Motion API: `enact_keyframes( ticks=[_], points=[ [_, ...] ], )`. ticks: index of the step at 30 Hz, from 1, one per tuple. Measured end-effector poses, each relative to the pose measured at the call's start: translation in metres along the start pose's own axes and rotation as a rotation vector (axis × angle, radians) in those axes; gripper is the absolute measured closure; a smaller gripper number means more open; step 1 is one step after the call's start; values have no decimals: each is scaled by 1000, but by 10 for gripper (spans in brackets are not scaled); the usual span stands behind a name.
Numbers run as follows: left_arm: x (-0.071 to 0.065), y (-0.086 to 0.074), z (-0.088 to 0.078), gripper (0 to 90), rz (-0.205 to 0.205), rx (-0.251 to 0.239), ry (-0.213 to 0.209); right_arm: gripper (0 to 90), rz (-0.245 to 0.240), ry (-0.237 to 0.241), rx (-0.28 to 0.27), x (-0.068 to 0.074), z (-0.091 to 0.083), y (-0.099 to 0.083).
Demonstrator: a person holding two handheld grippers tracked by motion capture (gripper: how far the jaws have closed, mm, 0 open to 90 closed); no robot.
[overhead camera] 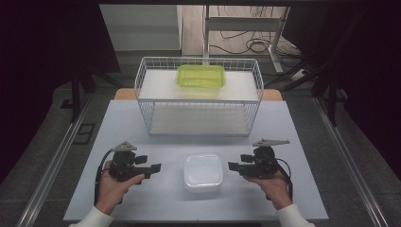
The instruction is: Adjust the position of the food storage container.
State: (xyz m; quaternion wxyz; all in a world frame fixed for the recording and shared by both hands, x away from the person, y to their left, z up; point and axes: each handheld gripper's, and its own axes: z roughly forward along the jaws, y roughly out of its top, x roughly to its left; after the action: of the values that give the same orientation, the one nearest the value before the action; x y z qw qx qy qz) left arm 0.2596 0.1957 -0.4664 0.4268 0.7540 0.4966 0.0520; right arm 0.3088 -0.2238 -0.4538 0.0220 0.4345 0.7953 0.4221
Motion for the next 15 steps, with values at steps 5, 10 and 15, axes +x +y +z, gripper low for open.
enact_keyframes(
  ticks=[5,10,15],
  points=[
    [1,1,-2,270,-27,-14,-17,226,46,59,-6,-6,-1,-3],
    [1,1,-3,271,-41,-24,-25,206,62,84,6,-8,3,-5],
    [-2,1,-3,270,-50,-37,-43,203,64,87,7,-6,5,-6]
  ],
)
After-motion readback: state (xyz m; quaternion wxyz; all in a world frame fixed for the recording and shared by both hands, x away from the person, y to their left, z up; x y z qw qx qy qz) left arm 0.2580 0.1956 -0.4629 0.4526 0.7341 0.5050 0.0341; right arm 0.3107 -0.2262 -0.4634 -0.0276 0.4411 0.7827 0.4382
